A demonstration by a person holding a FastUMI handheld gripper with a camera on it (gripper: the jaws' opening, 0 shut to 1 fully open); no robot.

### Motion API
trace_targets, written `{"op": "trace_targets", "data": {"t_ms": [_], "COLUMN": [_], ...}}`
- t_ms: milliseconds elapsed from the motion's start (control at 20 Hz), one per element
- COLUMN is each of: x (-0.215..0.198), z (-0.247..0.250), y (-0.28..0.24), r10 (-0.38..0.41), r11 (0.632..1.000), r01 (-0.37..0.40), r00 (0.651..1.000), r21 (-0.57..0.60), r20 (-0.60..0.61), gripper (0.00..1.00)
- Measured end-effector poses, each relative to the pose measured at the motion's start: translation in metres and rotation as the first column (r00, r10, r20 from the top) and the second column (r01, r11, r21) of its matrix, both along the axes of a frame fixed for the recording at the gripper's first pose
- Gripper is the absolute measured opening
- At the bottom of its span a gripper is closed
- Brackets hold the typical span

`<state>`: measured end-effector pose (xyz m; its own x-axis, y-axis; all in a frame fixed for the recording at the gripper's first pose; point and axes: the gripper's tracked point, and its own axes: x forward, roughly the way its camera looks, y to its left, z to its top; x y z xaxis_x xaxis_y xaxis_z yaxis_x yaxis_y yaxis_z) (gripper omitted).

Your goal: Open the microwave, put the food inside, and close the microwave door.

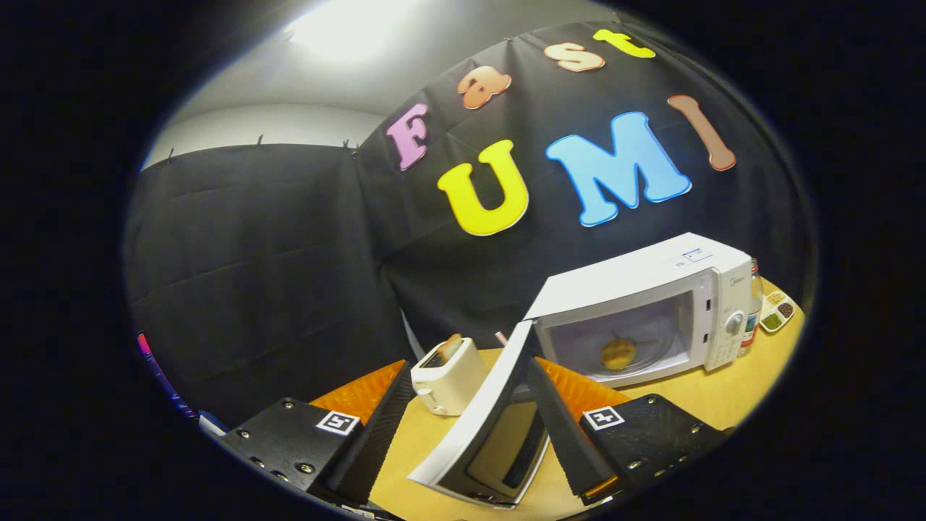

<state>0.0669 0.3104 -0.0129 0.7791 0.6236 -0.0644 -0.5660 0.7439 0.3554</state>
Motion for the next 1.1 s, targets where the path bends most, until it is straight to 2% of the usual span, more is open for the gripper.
{"op": "trace_targets", "data": {"t_ms": [300,550,650,750,850,900,950,1100], "x": [-0.072,-0.107,-0.113,-0.110,-0.098,-0.089,-0.083,-0.073], "z": [-0.024,-0.058,-0.078,-0.102,-0.125,-0.136,-0.141,-0.153], "y": [0.065,0.094,0.101,0.099,0.094,0.089,0.084,0.073], "r10": [0.229,0.337,0.356,0.350,0.312,0.267,0.255,0.221], "r11": [0.971,0.931,0.916,0.905,0.901,0.905,0.902,0.908], "r01": [-0.228,-0.339,-0.361,-0.360,-0.328,-0.286,-0.281,-0.260], "r00": [0.973,0.941,0.932,0.933,0.945,0.958,0.959,0.963], "r21": [-0.077,-0.137,-0.175,-0.226,-0.283,-0.315,-0.328,-0.329], "r20": [0.011,-0.041,-0.061,-0.082,-0.101,-0.104,-0.120,-0.153], "gripper": [0.97,0.95,0.84,0.69,0.34,0.18,0.08,0.02]}}
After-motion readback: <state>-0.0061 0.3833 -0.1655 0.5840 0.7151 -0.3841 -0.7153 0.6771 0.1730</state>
